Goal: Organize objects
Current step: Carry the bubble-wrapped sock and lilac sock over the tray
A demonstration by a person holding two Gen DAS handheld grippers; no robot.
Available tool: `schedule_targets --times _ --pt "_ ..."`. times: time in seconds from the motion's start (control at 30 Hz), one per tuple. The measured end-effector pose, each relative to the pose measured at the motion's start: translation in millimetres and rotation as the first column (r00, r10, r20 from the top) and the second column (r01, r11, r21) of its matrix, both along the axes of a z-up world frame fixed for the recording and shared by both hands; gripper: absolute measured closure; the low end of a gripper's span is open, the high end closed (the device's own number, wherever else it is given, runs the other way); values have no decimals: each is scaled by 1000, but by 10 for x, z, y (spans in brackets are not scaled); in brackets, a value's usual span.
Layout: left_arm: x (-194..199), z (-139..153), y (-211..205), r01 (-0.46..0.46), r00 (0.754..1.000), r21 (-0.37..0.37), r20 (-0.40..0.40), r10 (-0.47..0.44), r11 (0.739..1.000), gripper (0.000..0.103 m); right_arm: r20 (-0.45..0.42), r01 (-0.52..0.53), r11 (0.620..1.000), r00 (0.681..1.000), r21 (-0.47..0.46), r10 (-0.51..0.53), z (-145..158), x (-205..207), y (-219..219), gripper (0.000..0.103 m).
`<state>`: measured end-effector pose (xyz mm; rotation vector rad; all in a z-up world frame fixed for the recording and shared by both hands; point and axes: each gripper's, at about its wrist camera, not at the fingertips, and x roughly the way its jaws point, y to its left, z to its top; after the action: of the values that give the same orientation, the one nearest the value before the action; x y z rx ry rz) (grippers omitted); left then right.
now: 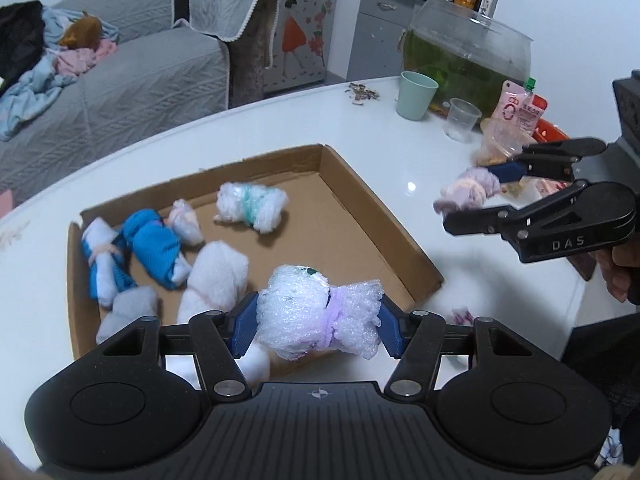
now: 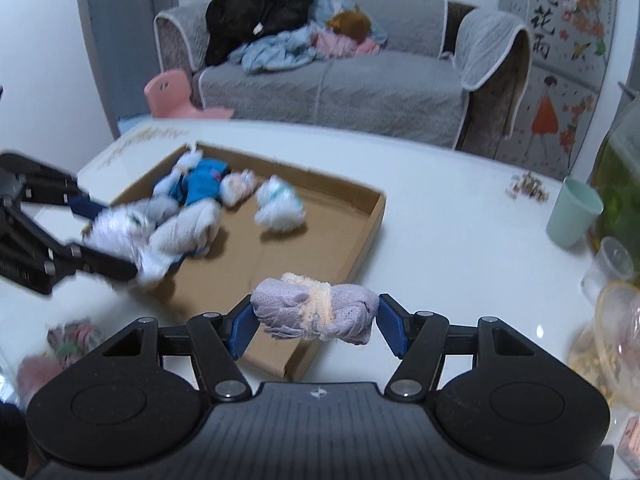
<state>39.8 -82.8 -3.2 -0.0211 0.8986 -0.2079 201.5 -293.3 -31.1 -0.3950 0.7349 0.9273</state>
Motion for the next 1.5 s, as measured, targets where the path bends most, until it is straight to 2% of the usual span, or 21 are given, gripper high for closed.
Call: schedule_targets --times 0.17,0.43,0.63,0.83,1.0,1.13,1.3,1.5 --pt "233 13 37 -23 1000 -20 20 23 1000 38 39 -13 999 999 49 11 -15 161 128 43" --pt "583 -95 98 -38 999 -23 25 39 999 38 88 -95 995 992 26 93 -145 301 367 43" --pt "862 -337 73 -18 999 -26 -27 17 999 38 72 -103 995 992 13 102 -235 523 432 43" --pt "1158 -638 66 5 995 -51 -98 -10 999 38 101 -174 984 979 -44 177 -310 574 482 43" --pt "1431 -770 102 -8 993 -5 -118 7 1000 38 100 -192 980 975 -60 197 -316 605 490 43" --pt "1484 -693 136 -23 996 -11 -92 21 1000 38 102 -213 975 970 -64 218 -307 607 543 43" --pt "1384 -634 83 38 997 85 -65 -33 996 38 119 -246 966 960 -83 254 -351 670 676 43" --pt "1380 -664 119 83 995 132 -60 -76 988 38 120 -297 952 945 -76 304 -445 760 842 43"
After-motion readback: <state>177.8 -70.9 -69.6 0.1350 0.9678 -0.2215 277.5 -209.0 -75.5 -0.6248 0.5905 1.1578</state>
